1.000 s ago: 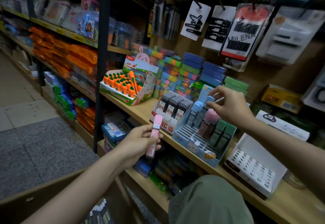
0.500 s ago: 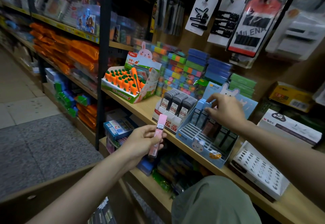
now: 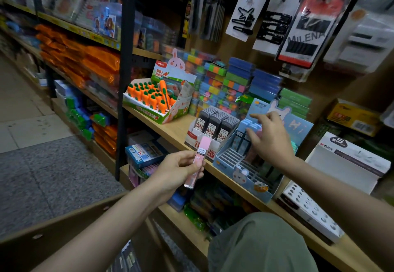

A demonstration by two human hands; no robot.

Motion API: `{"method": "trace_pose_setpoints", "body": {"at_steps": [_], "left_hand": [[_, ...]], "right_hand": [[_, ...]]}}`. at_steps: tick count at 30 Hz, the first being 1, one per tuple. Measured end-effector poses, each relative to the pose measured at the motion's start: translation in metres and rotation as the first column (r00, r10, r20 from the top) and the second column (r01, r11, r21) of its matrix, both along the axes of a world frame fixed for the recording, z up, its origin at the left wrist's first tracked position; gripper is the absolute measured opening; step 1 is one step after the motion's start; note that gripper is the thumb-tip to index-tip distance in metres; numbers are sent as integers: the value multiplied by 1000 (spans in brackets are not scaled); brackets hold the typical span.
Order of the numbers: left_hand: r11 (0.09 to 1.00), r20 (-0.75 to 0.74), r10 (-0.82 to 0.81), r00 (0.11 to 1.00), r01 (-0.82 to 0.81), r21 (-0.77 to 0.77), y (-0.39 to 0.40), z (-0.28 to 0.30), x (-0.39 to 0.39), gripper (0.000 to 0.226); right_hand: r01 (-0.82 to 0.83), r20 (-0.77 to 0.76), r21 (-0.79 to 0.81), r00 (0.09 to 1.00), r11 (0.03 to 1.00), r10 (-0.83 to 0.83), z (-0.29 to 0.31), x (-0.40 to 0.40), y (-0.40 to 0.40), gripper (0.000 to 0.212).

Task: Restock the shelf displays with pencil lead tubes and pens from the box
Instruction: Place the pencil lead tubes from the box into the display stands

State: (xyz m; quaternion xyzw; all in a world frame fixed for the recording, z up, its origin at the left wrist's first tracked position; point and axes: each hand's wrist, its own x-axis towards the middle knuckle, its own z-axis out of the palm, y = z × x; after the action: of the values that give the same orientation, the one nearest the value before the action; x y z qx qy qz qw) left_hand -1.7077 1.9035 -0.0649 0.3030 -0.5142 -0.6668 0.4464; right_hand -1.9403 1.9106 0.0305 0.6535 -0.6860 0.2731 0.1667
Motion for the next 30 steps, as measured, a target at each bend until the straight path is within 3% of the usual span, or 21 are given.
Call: {"method": "trace_pose_setpoints", "body": {"at_steps": [2,4,6,12,15,21,24,27,30], "left_hand": [[999,1,-3,1000,3,-35,3,2,0,19],[996,21,-14,1000,16,-93,8,5,-3,18],[988,53,-19,998,27,-155,16,8,-7,18],[934,188,202,961,-132,-331,35,9,-13,25],[857,327,368,871,-181,-483,39,14,-28,24],[670,506,466,726,84,-738,29,54,-90,41],[605,566,487,665,210,-768,19,71,-120,51],[518,625,560,543,359,-776,6,79,-139,59],[542,703,570,424,449,-710,-10,81,-145,62]], "right_hand": [[-199,270,116,949,973,161,-5,22,17,37],[-398,571,214,792,892,216,-12,47,33,39],[-476,684,186,691,859,235,-17,63,42,37],[-420,556,171,788,891,265,18,38,56,36],[-322,466,90,850,942,246,50,-6,58,40],[-182,476,-94,855,979,205,68,-71,53,33],[-174,529,-149,818,973,227,63,-85,51,30],[-159,512,-162,830,974,221,61,-87,50,30],[-154,442,-143,874,978,203,59,-82,48,29]]}}
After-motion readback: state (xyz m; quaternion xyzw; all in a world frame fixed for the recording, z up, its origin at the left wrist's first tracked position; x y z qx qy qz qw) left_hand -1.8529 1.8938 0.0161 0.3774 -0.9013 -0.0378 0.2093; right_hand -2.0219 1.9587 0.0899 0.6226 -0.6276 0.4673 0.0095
